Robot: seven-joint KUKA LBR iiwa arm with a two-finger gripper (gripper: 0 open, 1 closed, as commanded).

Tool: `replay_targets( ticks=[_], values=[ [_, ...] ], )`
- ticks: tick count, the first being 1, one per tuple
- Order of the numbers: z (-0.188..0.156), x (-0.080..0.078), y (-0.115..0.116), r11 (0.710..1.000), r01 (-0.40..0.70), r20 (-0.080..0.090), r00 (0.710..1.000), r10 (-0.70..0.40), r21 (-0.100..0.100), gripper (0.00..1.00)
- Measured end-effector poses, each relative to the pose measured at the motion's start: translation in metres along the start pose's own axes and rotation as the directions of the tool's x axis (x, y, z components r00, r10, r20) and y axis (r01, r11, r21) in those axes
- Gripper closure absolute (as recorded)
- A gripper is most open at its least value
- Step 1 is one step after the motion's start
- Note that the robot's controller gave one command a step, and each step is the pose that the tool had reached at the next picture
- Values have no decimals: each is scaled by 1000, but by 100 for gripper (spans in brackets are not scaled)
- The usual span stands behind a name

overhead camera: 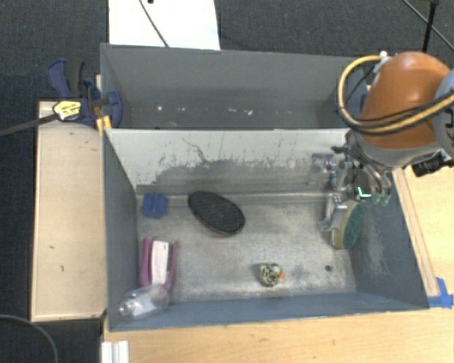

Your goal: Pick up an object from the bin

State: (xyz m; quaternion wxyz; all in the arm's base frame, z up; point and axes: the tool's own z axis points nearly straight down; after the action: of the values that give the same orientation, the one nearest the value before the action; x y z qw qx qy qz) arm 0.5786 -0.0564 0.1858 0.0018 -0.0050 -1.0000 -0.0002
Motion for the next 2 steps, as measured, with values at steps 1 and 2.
replay_targets(
  ticks=[1, 2],
  values=[
    [71, 29, -85, 999, 42, -1, 999, -42, 3, 0],
    [115, 3, -94, 910, 415, 6, 910, -415, 2, 0]
  ],
)
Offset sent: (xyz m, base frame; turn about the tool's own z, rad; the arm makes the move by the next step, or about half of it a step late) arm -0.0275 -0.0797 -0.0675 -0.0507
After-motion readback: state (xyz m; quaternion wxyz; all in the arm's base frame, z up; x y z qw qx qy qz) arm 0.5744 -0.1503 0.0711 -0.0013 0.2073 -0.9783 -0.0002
